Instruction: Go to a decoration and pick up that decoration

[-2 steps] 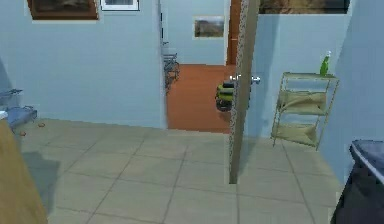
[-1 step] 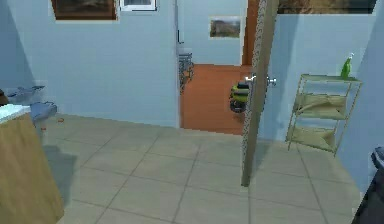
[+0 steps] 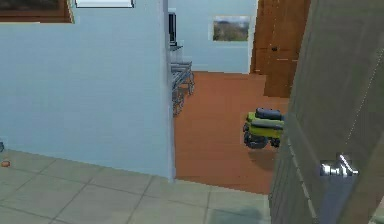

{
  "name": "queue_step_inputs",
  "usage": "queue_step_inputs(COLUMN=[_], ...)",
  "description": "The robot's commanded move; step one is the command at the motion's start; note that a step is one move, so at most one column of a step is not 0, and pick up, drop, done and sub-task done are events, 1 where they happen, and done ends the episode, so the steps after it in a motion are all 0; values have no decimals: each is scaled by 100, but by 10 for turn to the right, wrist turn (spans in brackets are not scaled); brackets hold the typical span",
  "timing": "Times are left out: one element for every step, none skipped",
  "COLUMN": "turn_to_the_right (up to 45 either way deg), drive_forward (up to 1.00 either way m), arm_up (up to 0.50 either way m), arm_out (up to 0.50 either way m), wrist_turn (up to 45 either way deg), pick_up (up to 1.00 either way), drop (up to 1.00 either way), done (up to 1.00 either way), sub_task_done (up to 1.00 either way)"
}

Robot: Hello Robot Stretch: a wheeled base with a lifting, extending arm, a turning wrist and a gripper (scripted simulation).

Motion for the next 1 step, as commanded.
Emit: queue_step_inputs(turn_to_the_right=[0], drive_forward=[70], arm_up=[0], arm_out=[0], wrist_turn=[0], pick_up=[0], drop=[0], done=[0], sub_task_done=[0])
